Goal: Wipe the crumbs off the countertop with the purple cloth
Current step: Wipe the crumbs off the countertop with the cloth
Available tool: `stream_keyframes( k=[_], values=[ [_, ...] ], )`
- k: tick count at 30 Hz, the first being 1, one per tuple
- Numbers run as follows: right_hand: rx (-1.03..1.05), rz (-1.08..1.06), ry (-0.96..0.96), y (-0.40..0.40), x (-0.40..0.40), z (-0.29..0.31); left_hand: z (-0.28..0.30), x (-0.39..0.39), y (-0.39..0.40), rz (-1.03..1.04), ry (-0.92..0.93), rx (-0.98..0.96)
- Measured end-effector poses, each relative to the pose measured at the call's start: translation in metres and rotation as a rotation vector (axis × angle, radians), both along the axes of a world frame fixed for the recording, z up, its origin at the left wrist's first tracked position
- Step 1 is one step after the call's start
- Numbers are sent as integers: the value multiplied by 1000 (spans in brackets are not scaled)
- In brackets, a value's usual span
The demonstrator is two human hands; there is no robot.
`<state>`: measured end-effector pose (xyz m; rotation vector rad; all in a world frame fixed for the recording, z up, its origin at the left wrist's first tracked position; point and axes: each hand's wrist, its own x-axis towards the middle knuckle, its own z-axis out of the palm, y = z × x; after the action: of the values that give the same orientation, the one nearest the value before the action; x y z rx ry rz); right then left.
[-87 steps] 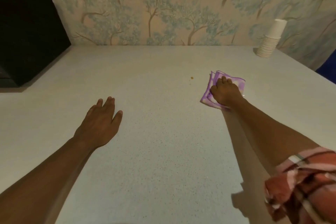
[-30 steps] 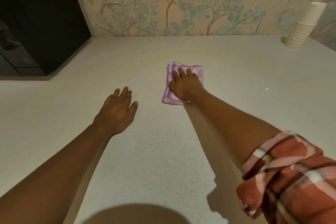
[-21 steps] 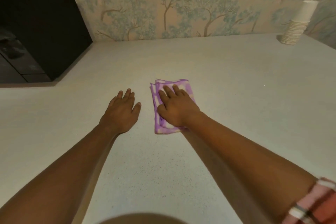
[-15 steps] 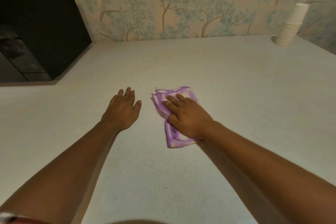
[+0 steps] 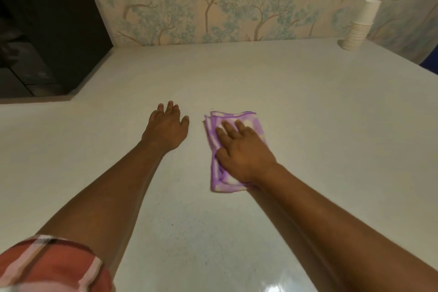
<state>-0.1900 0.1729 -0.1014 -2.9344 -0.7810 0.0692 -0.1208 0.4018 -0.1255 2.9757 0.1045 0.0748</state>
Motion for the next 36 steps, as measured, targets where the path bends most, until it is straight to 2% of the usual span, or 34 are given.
stream_keyframes(
  k=[3, 7, 10, 12, 16, 19, 23, 27, 30, 33, 36],
  values=[
    [57, 12, 41, 2, -31, -3, 2, -1, 1, -4, 2, -14],
    [-191, -61, -49, -50, -39, 0, 5, -2, 5, -22, 21, -53],
    [-264, -177, -3, -87, -35, 10, 10, -8, 4, -22, 34, -64],
    [-246, -218, -24, -86, -31, 9, 12, -19, 0, -36, 14, -73],
    [-14, -431, 20, -47, -24, 6, 12, -55, -16, -81, 20, -79],
    [14, -342, 3, -13, -30, -2, 11, -77, -20, -75, 41, -32],
    [-64, -193, 49, 19, -57, -2, 16, -94, -15, 25, 33, -35],
    [-4, -58, 46, 25, -101, 3, 11, -106, -8, 76, 61, -60],
    [44, 25, 72, 3, -132, 1, 3, -115, -10, 72, 7, -62],
    [51, 10, 70, -37, -138, -1, -1, -120, -10, 43, -32, -101],
    [21, -113, 21, -70, -117, 1, 0, -120, -11, 31, -18, -68]
  ],
)
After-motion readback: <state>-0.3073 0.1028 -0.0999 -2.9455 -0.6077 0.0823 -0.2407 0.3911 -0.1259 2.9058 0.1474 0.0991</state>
